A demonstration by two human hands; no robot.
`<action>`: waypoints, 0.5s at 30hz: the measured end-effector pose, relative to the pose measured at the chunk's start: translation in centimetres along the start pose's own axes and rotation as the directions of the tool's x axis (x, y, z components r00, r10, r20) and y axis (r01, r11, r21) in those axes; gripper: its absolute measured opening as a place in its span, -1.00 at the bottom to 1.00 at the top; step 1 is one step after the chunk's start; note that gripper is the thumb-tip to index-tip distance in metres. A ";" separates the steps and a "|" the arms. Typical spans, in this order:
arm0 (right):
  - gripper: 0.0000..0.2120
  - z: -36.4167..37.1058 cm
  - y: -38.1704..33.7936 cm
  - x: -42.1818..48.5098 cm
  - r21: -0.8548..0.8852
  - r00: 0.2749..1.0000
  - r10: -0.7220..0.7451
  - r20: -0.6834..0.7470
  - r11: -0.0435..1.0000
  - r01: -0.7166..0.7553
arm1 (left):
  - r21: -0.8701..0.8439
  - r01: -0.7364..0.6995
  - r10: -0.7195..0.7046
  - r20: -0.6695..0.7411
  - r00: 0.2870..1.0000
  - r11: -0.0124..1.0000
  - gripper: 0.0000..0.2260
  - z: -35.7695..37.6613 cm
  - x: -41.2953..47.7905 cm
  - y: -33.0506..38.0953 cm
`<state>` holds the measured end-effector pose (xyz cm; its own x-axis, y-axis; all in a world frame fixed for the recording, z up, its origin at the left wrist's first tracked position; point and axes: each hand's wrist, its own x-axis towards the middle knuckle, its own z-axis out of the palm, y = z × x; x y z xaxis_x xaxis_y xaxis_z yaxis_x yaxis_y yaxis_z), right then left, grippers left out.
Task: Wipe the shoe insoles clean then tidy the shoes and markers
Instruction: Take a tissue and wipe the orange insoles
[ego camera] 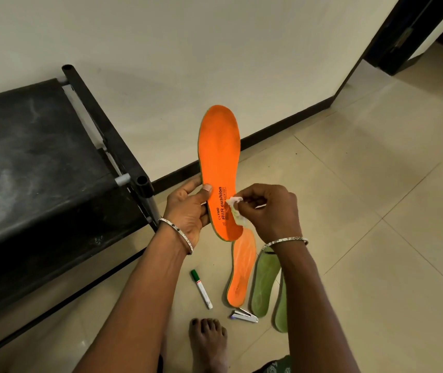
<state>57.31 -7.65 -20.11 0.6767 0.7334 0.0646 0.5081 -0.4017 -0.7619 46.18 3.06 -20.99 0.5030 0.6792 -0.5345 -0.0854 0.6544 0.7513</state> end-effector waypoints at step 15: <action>-0.88 -0.6 -1.3 -0.4 0.034 0.933 0.024 0.358 0.999 -0.039 | 0.016 0.034 -0.034 -0.020 0.999 0.999 -0.87 0.0 -0.2 0.1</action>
<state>56.71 -7.79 -18.79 0.4531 0.8713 -0.1887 0.4634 -0.4110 -0.7851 46.12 2.97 -20.82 0.4882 0.6633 -0.5671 -0.0544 0.6717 0.7388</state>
